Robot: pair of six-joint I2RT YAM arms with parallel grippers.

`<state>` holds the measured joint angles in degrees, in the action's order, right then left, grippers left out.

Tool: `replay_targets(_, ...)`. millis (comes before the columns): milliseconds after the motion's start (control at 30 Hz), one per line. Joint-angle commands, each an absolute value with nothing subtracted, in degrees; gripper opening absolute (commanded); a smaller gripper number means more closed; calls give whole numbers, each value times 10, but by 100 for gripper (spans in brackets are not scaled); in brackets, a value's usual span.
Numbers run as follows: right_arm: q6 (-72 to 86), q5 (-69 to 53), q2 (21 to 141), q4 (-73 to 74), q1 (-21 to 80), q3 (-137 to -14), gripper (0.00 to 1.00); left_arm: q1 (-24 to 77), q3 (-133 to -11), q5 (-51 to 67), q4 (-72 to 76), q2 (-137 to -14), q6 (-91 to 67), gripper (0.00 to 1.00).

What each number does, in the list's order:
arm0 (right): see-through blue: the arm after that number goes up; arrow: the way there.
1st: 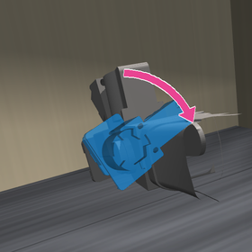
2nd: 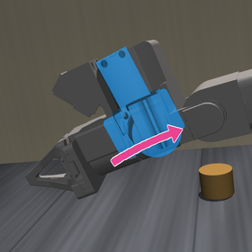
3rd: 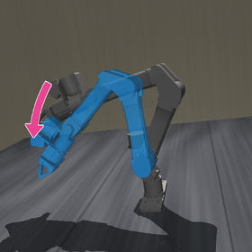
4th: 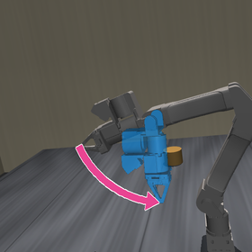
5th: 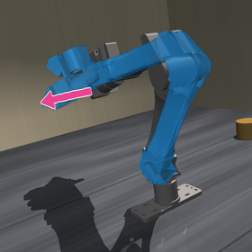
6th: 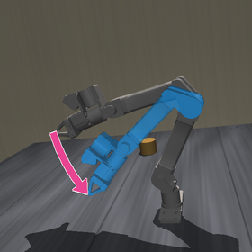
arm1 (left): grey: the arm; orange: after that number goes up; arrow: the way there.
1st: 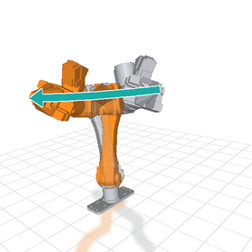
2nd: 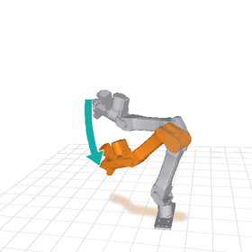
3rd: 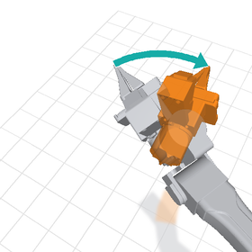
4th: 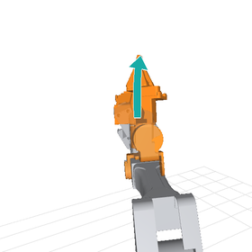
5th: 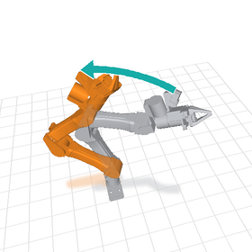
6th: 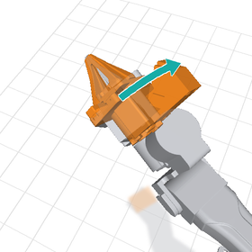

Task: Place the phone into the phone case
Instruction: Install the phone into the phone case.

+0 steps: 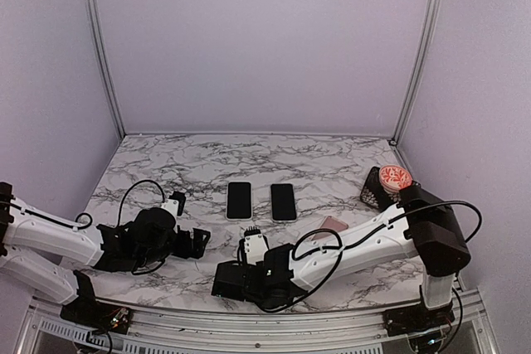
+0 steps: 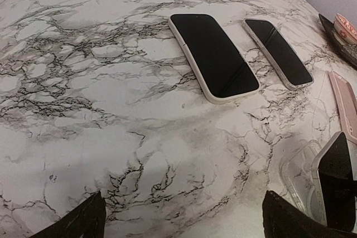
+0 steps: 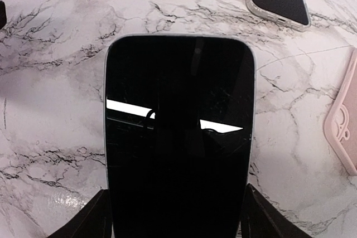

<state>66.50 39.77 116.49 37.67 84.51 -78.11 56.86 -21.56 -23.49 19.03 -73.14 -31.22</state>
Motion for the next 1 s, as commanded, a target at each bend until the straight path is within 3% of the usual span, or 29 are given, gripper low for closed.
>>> replay_targets(0, 694, 375, 1167, 418, 839, -768, 26, 570, -239, -240, 198, -750, -295, 99)
replay_targets(333, 704, 361, 1163, 395, 827, -751, 42, 570, -239, -254, 197, -747, -290, 99)
replay_targets(600, 701, 370, 1155, 422, 824, -769, 81, 570, -242, -249, 194, -750, -285, 99)
replay_targets(700, 688, 358, 1145, 431, 818, -779, 91, 570, -243, -256, 194, -745, -277, 99)
replay_targets(967, 625, 273, 1106, 447, 795, -795, 98, 570, -242, -252, 192, -733, -275, 99)
